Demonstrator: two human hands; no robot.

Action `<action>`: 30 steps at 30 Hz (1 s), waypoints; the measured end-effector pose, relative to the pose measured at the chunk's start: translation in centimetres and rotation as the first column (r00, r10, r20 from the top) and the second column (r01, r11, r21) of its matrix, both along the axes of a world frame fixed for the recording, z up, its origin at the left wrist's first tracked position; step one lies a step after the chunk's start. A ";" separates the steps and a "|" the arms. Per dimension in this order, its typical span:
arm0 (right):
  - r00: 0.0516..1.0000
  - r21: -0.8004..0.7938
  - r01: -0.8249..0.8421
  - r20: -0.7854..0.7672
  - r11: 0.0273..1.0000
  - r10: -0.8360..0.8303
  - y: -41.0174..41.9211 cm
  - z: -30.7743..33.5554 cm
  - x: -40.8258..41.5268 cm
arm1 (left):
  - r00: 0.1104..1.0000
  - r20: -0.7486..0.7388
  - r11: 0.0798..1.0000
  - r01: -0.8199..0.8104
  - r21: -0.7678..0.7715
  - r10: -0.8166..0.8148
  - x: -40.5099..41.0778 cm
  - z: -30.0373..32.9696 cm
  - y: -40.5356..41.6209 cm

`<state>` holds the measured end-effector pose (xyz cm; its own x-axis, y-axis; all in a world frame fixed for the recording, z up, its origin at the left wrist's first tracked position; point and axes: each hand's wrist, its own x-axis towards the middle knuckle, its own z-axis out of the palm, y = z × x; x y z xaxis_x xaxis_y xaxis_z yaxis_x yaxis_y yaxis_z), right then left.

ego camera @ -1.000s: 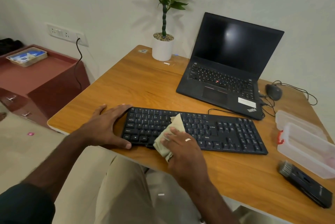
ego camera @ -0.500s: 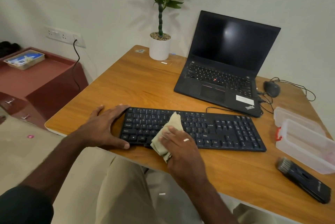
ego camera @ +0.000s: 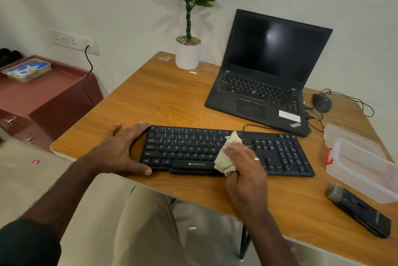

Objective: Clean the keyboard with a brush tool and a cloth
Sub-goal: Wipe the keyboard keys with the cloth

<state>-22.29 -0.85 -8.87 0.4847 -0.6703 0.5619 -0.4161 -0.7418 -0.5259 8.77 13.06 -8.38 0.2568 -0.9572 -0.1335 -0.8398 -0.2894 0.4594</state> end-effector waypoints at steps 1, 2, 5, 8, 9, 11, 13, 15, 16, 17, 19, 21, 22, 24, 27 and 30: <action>0.996 0.012 -0.053 -0.070 0.999 0.054 0.4 -0.1 0.5 | 1.000 0.002 1.000 0.001 -0.001 -0.001 0.0 -0.1 0.0; 0.985 0.004 -0.094 -0.145 0.996 0.094 0.7 -0.2 0.9 | 1.000 0.003 1.000 0.000 0.000 0.000 0.1 -0.1 0.0; 0.970 -0.051 -0.118 -0.218 0.992 0.105 0.5 -0.5 0.5 | 1.000 0.000 1.000 -0.003 0.002 0.003 0.1 -0.1 0.0; 0.986 -0.091 -0.067 -0.159 0.994 0.051 -0.6 -0.3 -1.6 | 1.000 -0.007 1.000 -0.002 0.002 0.002 0.1 -0.1 0.0; 0.988 -0.109 -0.046 -0.155 0.993 0.029 -1.0 -0.2 -2.4 | 1.000 -0.007 1.000 -0.001 0.000 0.001 0.1 -0.1 0.0; 0.990 -0.127 0.015 -0.140 0.992 -0.033 -1.8 0.0 -3.9 | 1.000 -0.007 1.000 0.003 -0.004 -0.003 0.1 -0.1 0.0; 0.989 -0.110 0.110 -0.085 0.988 -0.119 -2.6 -0.1 -5.0 | 1.000 -0.002 1.000 0.002 0.002 -0.002 0.1 -0.1 0.0; 0.987 -0.069 0.152 -0.048 0.986 -0.155 -2.9 -0.2 -5.3 | 1.000 0.004 1.000 -0.001 0.005 0.001 0.1 -0.2 0.0; 0.989 -0.063 0.125 -0.065 0.990 -0.129 -2.8 -0.2 -5.3 | 1.000 0.004 1.000 -0.001 0.004 0.001 0.1 -0.2 0.0; 0.992 -0.075 0.063 -0.108 0.995 -0.071 -2.6 -0.1 -5.1 | 1.000 0.002 1.000 0.000 0.003 0.000 0.1 -0.2 0.0; 0.971 -0.121 -0.078 -0.233 0.990 0.049 -2.2 -0.2 -4.8 | 1.000 0.001 1.000 0.001 0.004 -0.001 0.1 -0.1 0.0; 0.958 -0.149 -0.068 -0.286 0.987 0.023 -2.3 -0.3 -4.9 | 1.000 -0.007 1.000 0.001 0.002 -0.001 0.1 -0.1 0.0; 0.964 -0.135 0.011 -0.263 0.991 -0.046 -2.5 -0.3 -5.0 | 1.000 -0.016 1.000 0.001 0.005 -0.001 0.3 -0.1 0.0; 0.966 -0.059 0.181 -0.178 0.982 -0.189 -2.8 -0.1 -5.3 | 0.999 -0.042 1.000 0.002 0.012 -0.001 0.7 -0.2 0.0; 0.964 0.006 0.252 -0.084 0.968 -0.251 -2.9 0.0 -5.3 | 0.995 -0.098 0.999 0.000 0.037 0.004 1.2 0.0 -0.1; 0.975 0.022 0.217 -0.056 0.976 -0.215 -2.8 0.1 -5.1 | 0.998 -0.059 0.997 -0.025 0.074 0.030 0.0 0.9 -0.8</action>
<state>-27.34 -3.69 -8.78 0.3555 -0.7775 0.5188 -0.5930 -0.6166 -0.5178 8.80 12.22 -7.50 0.2724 -0.9370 -0.2187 -0.8025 -0.3466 0.4856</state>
